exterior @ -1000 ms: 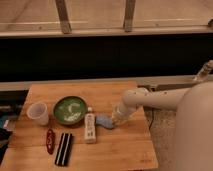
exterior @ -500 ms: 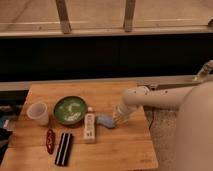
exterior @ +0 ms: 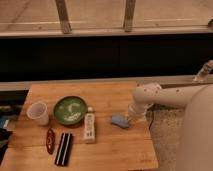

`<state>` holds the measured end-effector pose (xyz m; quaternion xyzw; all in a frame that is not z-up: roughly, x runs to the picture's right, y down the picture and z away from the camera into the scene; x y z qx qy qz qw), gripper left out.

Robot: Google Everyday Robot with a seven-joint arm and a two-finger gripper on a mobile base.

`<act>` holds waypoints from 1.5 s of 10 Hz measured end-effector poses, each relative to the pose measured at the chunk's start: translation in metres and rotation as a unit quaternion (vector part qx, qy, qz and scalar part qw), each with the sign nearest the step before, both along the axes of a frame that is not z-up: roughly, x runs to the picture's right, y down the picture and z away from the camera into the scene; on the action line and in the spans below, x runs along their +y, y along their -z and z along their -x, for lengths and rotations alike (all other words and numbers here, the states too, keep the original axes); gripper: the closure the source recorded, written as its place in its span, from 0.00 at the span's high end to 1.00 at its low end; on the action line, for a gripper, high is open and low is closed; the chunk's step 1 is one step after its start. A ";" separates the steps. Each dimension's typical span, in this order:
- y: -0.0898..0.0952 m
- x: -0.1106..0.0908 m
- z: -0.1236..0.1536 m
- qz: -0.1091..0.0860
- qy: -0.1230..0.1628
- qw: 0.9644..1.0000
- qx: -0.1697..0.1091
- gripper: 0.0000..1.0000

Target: Wipe the white sponge on the table

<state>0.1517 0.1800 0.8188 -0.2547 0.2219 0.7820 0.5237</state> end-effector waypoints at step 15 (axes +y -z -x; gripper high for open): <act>0.051 -0.005 0.089 0.022 0.135 0.988 -0.069 0.00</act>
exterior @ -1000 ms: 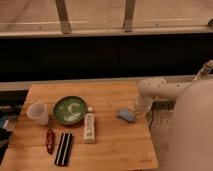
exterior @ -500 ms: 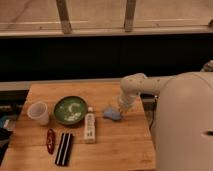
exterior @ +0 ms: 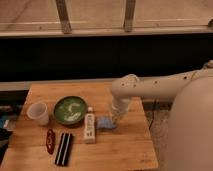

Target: Wipe the white sponge on the table

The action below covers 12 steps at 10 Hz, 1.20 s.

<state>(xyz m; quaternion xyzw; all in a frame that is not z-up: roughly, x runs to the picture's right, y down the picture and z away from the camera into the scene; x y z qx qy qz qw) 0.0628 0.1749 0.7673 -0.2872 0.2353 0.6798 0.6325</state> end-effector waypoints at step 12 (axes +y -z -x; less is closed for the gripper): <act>-0.080 -0.013 -0.075 0.054 -0.039 0.994 0.088 0.00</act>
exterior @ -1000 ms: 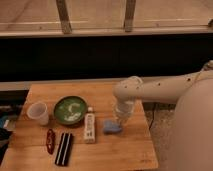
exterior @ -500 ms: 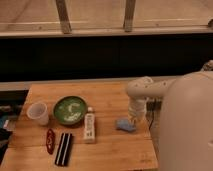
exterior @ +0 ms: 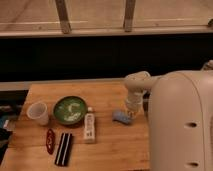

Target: Wipe the white sponge on the table

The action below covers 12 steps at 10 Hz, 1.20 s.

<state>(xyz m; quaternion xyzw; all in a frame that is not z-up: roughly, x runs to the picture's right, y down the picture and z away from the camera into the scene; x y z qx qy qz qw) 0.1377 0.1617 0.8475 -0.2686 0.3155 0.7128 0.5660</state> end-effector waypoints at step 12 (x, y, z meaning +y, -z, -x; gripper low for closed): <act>0.055 0.029 0.023 -0.004 0.015 0.997 -0.073 0.52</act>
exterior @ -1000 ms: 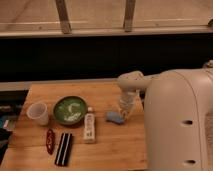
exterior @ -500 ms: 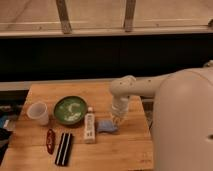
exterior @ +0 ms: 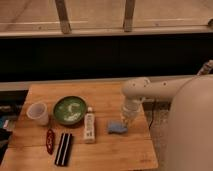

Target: Wipe the white sponge on the table

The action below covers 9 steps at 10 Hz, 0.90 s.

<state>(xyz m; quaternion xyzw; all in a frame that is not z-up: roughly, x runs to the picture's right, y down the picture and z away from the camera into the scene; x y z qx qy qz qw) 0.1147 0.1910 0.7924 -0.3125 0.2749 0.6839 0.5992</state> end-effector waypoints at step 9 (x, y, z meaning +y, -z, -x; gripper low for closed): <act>-0.003 -0.039 0.025 -0.036 -0.031 0.999 -0.014 0.66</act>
